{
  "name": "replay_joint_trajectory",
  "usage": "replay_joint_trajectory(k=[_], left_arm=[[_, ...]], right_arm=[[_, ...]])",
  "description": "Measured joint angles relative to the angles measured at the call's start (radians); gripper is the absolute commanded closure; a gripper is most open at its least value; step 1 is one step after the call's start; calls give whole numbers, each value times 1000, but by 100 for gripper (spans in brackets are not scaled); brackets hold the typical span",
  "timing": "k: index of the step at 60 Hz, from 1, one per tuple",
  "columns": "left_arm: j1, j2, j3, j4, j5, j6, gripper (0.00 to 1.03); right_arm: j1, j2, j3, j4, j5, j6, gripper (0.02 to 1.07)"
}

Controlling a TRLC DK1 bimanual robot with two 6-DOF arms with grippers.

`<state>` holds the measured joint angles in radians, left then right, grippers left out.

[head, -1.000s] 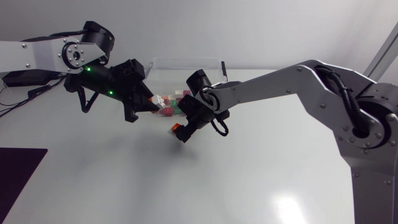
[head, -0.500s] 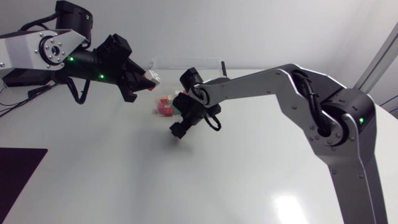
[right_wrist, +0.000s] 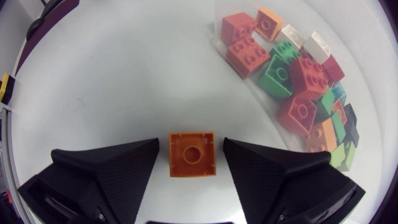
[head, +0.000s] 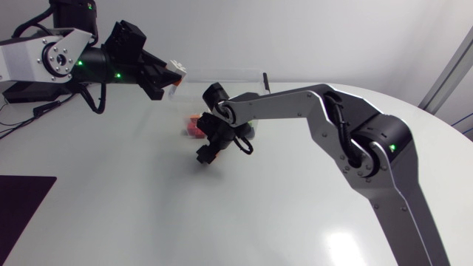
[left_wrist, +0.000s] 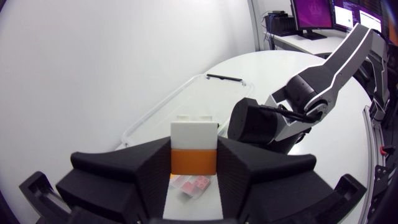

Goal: Place the duplo bricks in the container

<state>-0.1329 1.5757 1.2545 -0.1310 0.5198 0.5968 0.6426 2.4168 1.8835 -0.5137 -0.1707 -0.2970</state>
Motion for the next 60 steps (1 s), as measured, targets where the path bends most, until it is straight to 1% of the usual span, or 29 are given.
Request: replay_joint_trajectory(k=[2,7,15,27,33,45,60], left_arm=[[0,2,0,4,0,-3,93],[0,10,0,31,-1,-25,93],[-6,37,0,95,-16,-70,93],[-23,77,4,190,-48,-139,93],[-34,115,25,233,-66,-175,93],[-53,216,93,262,-110,-216,93],[-77,327,232,265,-165,-257,93]], right_arm=[[0,0,1,-3,6,0,57],[0,0,2,-3,11,0,70],[-1,-9,-24,27,14,0,71],[-3,-120,-183,53,18,0,71],[-3,-224,-281,76,18,1,71],[-4,-429,-411,102,18,7,71],[-5,-577,-526,107,17,20,71]])
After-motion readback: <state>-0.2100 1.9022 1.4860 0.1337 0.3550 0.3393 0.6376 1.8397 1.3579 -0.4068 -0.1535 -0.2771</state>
